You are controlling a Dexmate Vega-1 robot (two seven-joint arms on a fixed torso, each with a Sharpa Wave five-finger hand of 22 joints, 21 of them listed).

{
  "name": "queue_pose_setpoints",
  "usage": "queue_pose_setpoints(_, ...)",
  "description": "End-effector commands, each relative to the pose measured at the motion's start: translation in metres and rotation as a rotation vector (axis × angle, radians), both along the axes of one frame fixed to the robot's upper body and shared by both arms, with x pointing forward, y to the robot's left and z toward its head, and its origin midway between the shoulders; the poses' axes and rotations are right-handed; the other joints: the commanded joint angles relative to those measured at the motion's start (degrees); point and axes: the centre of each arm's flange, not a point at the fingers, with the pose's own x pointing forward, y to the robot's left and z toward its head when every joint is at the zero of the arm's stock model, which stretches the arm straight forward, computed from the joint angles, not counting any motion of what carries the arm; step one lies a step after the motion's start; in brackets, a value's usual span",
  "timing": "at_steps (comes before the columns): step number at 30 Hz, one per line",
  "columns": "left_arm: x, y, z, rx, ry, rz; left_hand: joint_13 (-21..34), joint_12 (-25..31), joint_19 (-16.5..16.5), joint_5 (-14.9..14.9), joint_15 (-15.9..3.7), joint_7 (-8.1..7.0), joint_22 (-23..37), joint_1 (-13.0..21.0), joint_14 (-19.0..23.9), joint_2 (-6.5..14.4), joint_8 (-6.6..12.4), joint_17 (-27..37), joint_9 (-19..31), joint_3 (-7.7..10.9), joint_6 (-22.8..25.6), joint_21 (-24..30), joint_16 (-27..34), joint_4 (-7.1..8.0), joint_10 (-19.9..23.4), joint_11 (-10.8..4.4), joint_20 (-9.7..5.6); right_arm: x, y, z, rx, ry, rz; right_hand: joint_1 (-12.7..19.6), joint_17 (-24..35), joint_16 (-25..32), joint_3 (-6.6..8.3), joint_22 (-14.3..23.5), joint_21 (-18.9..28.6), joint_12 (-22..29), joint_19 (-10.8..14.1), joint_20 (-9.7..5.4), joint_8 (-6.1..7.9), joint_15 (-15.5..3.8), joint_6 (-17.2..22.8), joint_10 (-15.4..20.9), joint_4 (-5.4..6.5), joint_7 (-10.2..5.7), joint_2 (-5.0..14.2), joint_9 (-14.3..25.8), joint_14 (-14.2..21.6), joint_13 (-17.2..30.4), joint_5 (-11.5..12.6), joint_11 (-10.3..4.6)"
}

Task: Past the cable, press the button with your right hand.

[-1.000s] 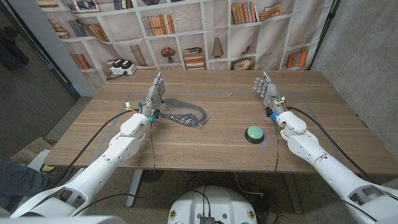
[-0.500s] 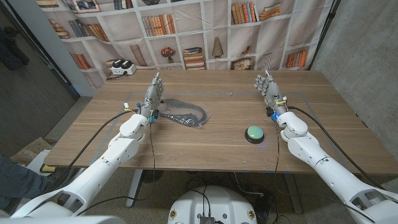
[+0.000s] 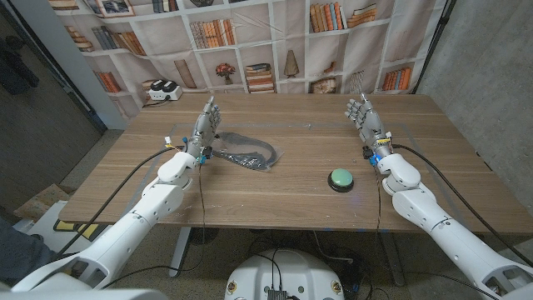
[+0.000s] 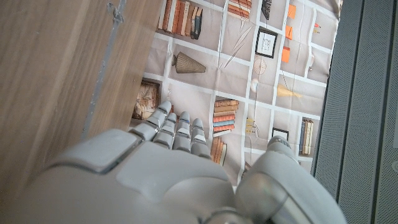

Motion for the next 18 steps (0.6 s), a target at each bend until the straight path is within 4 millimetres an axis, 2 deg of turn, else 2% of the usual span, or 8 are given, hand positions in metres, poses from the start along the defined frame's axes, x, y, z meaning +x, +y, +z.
queue_pose_setpoints(1,-0.005,-0.001,0.002,0.007,-0.015,-0.018,0.2,0.2,-0.1,0.5,-0.16,-0.25,0.1,0.5,0.1,0.3,0.28,0.2,0.1,0.07,0.3,0.0,0.1,-0.51,0.2,-0.2,-3.71,-0.02,-0.005,-0.005,-0.03,-0.036,0.011,0.8,0.3,0.3,0.07,0.1,-0.2,0.5,0.7,-2.43,0.24,-0.04,0.7,0.9,-0.48,-0.28,-0.03,0.2,0.5,0.2,0.1,0.03)
queue_pose_setpoints(7,-0.007,-0.001,0.006,0.028,-0.019,-0.002,0.1,0.5,2.9,0.4,0.14,-0.06,0.1,1.1,2.4,0.7,0.39,0.2,0.0,-0.1,1.8,0.5,0.5,-0.75,2.2,0.28,-4.23,-0.029,-0.006,-0.006,-0.047,-0.05,0.015,0.5,0.3,0.4,-0.15,0.1,-0.4,0.7,1.0,-2.39,0.36,0.04,1.4,1.6,-0.47,-0.46,-0.19,0.2,0.9,0.2,0.1,-0.06)
queue_pose_setpoints(11,-0.007,-0.001,0.009,0.047,-0.019,0.009,0.1,0.6,3.7,0.4,0.08,0.17,0.2,1.2,3.2,0.7,0.38,0.2,0.0,-0.18,2.2,0.7,0.6,-0.82,2.7,0.23,-3.94,-0.035,-0.007,-0.006,-0.063,-0.057,0.012,0.4,0.3,0.4,-0.29,0.1,-0.4,0.8,1.3,-2.36,0.39,-0.02,1.7,2.0,-0.48,-0.55,-0.31,0.2,1.2,0.2,0.0,-0.31)
queue_pose_setpoints(15,-0.009,-0.001,0.01,0.057,-0.021,0.027,0.1,1.0,6.6,0.3,0.05,0.51,0.2,1.6,6.3,0.8,0.78,0.3,0.1,-0.57,4.5,1.2,1.2,-0.96,5.2,0.17,-3.72,-0.042,-0.008,-0.009,-0.068,-0.062,0.006,0.4,0.3,0.2,-0.44,0.1,-0.9,1.3,1.8,-2.61,0.96,-0.6,4.0,3.9,-0.69,-1.99,-0.33,0.3,1.5,0.2,0.0,-0.46)
queue_pose_setpoints(18,-0.01,-0.001,0.01,0.061,-0.022,0.025,0.1,1.1,7.7,0.2,-0.11,0.66,0.3,1.7,7.2,0.8,0.89,0.3,0.1,-0.73,5.3,1.4,1.3,-1.03,6.1,0.06,-3.78,-0.048,-0.01,-0.012,-0.07,-0.071,-0.004,0.4,0.3,0.0,-0.46,0.1,-1.0,1.1,1.8,-2.84,0.96,-1.02,4.4,3.7,-0.8,-1.99,-0.33,0.3,1.4,0.2,0.1,-0.8)
